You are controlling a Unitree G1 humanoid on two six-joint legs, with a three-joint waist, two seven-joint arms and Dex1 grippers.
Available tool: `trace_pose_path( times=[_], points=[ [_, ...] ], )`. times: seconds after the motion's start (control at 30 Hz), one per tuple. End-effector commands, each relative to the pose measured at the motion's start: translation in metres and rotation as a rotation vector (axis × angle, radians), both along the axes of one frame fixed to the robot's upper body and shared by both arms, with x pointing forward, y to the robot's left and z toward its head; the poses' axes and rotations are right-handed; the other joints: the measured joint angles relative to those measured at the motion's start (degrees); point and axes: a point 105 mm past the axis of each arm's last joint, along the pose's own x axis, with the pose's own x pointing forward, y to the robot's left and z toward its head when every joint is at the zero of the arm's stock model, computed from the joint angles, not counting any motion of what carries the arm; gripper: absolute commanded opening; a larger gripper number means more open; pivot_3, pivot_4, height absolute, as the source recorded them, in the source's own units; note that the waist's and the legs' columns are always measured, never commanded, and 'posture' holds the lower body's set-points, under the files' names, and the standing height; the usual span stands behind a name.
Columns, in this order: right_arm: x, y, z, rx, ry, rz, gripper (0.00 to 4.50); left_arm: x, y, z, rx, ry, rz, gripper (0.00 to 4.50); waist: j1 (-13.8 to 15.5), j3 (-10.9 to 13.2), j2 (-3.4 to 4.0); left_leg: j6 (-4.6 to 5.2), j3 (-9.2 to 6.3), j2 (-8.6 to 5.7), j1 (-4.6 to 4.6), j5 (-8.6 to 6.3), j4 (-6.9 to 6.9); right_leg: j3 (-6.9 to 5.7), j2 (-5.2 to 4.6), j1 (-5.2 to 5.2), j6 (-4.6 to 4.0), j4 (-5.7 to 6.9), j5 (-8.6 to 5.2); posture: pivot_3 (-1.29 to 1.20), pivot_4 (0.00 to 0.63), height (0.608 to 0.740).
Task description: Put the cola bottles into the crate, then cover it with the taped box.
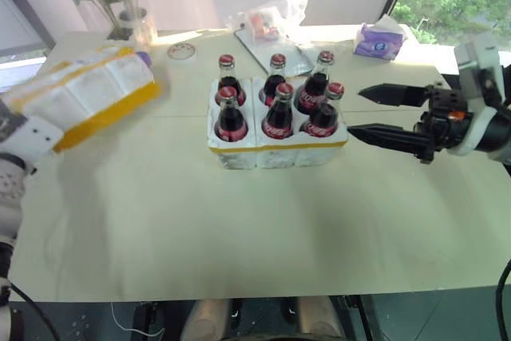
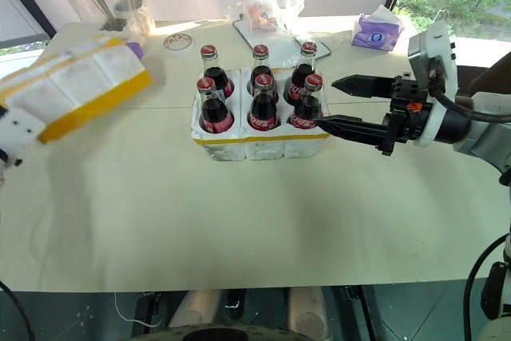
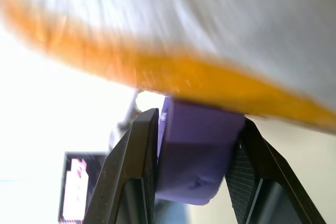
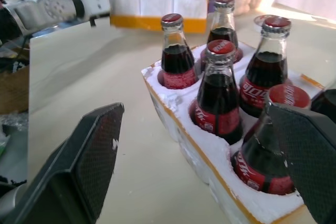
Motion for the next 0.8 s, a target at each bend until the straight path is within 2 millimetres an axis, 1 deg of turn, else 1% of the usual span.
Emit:
trace_pose_path(
  times=[0.03, 0.07, 0.17, 0.23, 0.3, 0.43, 0.6, 0.7, 0.8],
  points=[
    [0.000, -0.007, 0.010, -0.004, -0.060, -0.022, 4.50, 0.003, -0.046, 0.068, 0.035, -0.147, -0.214, 1.73, -0.1, 0.0, 0.00, 0.01, 0.00, -0.02, 0.00, 0.00, 0.00, 0.00, -0.01, 0.00, 0.00, -0.01, 0.00, 0.00, 0.150, 0.740],
    [0.000, -0.008, 0.009, -0.004, -0.060, -0.026, 4.50, 0.004, -0.065, 0.079, 0.048, -0.170, -0.292, 1.73, -0.1, 0.0, 0.00, 0.02, 0.01, -0.02, 0.00, -0.01, 0.00, 0.00, -0.01, 0.00, 0.00, -0.01, 0.00, 0.00, 0.150, 0.740],
    [0.002, -0.010, 0.005, 0.001, -0.058, -0.035, 4.50, 0.004, -0.110, 0.102, 0.026, -0.220, -0.455, 1.73, -0.1, 0.0, 0.01, 0.03, 0.02, -0.02, 0.00, 0.00, 0.00, 0.00, 0.01, -0.02, 0.01, 0.00, 0.00, 0.00, 0.150, 0.740],
    [0.003, -0.010, 0.003, 0.003, -0.060, -0.040, 4.50, 0.004, -0.134, 0.110, 0.014, -0.225, -0.537, 1.73, -0.1, 0.0, 0.01, 0.03, 0.02, -0.02, 0.00, 0.01, 0.02, -0.01, 0.04, -0.01, 0.01, 0.02, 0.00, 0.00, 0.150, 0.740],
    [0.004, -0.010, 0.002, 0.009, -0.063, -0.050, 4.50, 0.004, -0.157, 0.116, 0.048, -0.221, -0.614, 1.73, -0.1, 0.0, 0.00, 0.03, 0.02, -0.02, 0.00, 0.02, 0.08, -0.01, 0.08, 0.00, 0.02, 0.06, 0.01, 0.00, 0.150, 0.740],
    [0.004, -0.014, -0.001, 0.007, -0.066, -0.071, 4.50, 0.001, -0.193, 0.131, 0.050, -0.266, -0.741, 1.73, -0.1, 0.0, 0.00, 0.01, 0.03, -0.01, 0.04, 0.06, 0.18, -0.01, 0.17, 0.03, 0.07, 0.15, 0.04, 0.00, 0.150, 0.740],
    [0.006, -0.018, 0.000, 0.019, -0.077, -0.107, 4.50, 0.001, -0.218, 0.148, 0.077, -0.333, -0.829, 1.73, -0.1, 0.0, -0.01, -0.02, 0.04, -0.01, 0.07, 0.11, 0.27, -0.01, 0.25, 0.08, 0.15, 0.22, 0.08, 0.00, 0.150, 0.740],
    [0.006, -0.019, -0.002, 0.015, -0.081, -0.119, 4.50, -0.002, -0.227, 0.156, 0.079, -0.365, -0.885, 1.73, -0.1, 0.0, -0.02, -0.01, 0.04, -0.01, 0.08, 0.11, 0.29, -0.01, 0.28, 0.10, 0.17, 0.23, 0.09, 0.00, 0.150, 0.740],
    [0.005, -0.021, -0.003, 0.012, -0.082, -0.132, 4.50, -0.006, -0.233, 0.159, 0.134, -0.373, -0.956, 1.73, -0.1, 0.0, -0.02, -0.01, 0.05, -0.01, 0.11, 0.11, 0.30, -0.02, 0.35, 0.11, 0.17, 0.25, 0.09, 0.00, 0.150, 0.740]
  ],
)
